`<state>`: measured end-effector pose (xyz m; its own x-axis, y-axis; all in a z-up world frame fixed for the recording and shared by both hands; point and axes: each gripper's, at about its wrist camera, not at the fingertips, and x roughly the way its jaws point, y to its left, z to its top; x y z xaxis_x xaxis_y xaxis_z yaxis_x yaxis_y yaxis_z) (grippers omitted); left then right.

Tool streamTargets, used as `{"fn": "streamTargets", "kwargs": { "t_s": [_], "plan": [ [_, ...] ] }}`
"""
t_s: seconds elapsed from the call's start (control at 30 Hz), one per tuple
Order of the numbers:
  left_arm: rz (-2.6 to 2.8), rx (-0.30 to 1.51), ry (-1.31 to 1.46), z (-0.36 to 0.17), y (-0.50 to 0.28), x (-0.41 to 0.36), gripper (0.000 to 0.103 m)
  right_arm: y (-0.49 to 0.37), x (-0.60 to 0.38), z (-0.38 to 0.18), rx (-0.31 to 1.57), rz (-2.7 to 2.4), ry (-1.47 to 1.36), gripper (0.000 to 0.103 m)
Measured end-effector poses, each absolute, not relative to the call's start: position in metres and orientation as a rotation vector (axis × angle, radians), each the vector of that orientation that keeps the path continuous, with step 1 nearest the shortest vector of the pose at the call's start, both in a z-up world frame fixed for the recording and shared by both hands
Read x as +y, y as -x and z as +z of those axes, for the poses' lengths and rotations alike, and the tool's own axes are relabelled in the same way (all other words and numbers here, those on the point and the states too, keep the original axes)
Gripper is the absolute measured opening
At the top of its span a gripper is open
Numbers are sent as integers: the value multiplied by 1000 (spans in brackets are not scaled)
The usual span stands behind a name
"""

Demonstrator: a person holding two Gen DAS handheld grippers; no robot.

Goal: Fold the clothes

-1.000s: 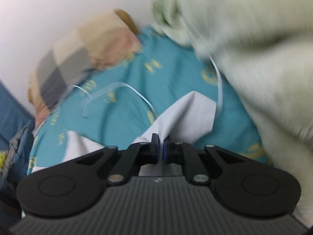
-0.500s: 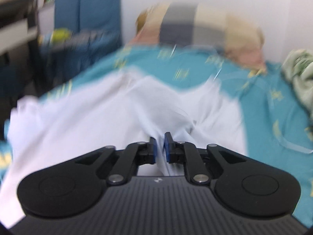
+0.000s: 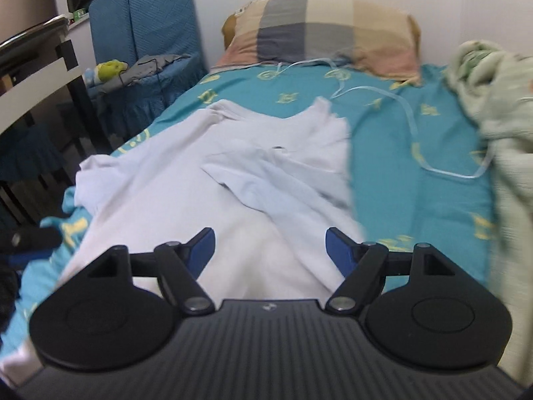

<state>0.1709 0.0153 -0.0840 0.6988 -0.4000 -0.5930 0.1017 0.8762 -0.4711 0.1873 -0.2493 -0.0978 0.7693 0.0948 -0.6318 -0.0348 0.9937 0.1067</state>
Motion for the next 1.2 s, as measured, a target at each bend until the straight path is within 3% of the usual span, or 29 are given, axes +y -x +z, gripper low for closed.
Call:
{"fn": "streamTargets", "kwargs": {
  "t_s": [0.17,0.47,0.53,0.6,0.73,0.77,0.8,0.83,1.2],
  "plan": [
    [-322,737,405,-81,-158,5,84,-175,-280,-98,655,70,-125,75],
    [-342,738,444,-91,-162,-1,84,-237,-259,-134,562,165,-6,68],
    [-347,743,454,-95,-167,-3,84,-259,-249,-135,563,175,20,59],
    [-348,749,453,-99,-172,-5,84,-277,-240,-142,584,190,27,44],
    [-352,777,482,-109,-182,-6,84,-307,-223,-156,621,210,60,40],
    [-352,780,485,-111,-184,-6,84,-311,-221,-161,637,204,82,31],
    [-351,783,486,-112,-185,-6,84,-315,-219,-165,653,197,105,11],
    [-353,784,488,-113,-187,-6,83,-317,-218,-168,679,179,120,7],
    [-371,722,546,-98,-178,8,82,-252,-181,-158,701,317,416,5]
  ]
}}
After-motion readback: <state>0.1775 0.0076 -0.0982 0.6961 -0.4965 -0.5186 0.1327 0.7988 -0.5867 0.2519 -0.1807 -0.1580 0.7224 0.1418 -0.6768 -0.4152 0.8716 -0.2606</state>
